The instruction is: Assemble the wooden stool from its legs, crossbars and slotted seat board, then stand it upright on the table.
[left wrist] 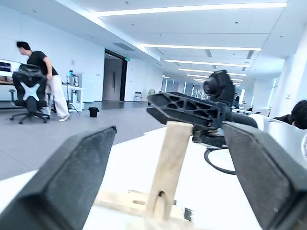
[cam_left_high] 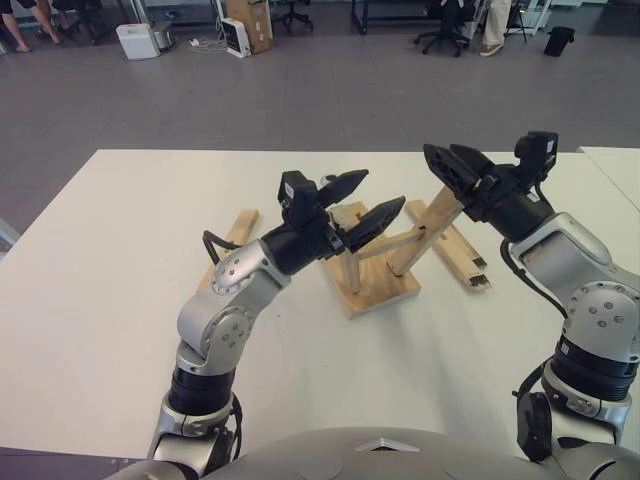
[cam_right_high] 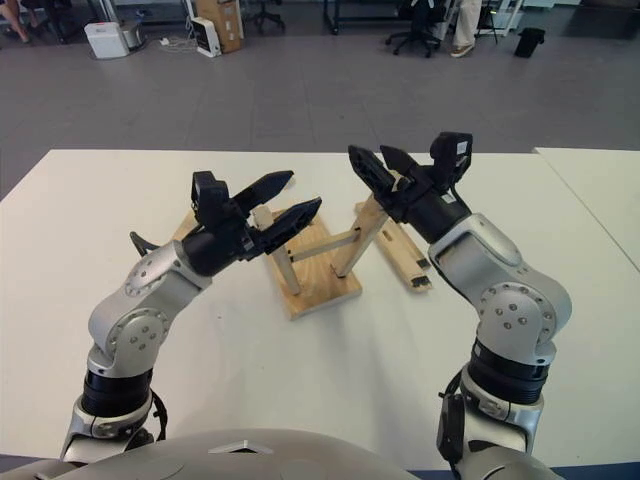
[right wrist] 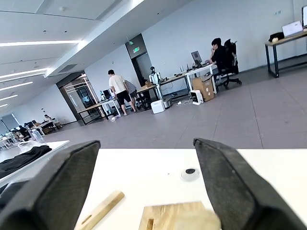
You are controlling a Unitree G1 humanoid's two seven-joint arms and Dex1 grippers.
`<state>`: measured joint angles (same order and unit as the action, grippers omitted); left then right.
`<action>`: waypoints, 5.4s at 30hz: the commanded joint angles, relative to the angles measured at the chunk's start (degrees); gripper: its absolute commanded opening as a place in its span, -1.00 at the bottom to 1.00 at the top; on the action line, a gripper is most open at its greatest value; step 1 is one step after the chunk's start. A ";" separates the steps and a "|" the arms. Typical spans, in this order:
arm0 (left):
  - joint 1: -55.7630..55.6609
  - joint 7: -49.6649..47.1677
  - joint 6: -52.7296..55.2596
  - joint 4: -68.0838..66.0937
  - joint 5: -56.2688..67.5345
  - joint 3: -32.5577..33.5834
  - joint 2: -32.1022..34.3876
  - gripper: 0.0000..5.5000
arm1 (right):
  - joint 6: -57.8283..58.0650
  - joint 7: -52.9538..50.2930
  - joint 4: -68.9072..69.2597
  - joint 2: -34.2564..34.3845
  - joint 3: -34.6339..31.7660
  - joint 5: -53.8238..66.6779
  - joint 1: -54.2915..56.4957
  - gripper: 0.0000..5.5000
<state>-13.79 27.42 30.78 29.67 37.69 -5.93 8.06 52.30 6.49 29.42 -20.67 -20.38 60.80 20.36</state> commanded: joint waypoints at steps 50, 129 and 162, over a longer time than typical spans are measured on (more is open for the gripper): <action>-20.42 6.89 -35.16 -59.21 -28.22 -1.42 11.40 0.48 | -12.81 21.56 -5.70 -22.45 9.44 -22.01 -8.36 0.33; 4.16 27.91 -37.81 -37.56 -39.42 -17.08 23.37 0.48 | -27.98 31.52 -25.90 -9.15 25.95 -51.68 -17.90 0.33; -0.36 17.69 -40.08 -50.51 -41.87 -12.47 17.59 0.48 | -47.14 22.88 -55.89 -17.22 18.74 -63.31 -3.07 0.33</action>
<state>-15.49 45.37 -10.37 -19.94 -2.95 -19.14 23.90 6.91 28.07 -25.07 -39.20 -3.40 -2.07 16.86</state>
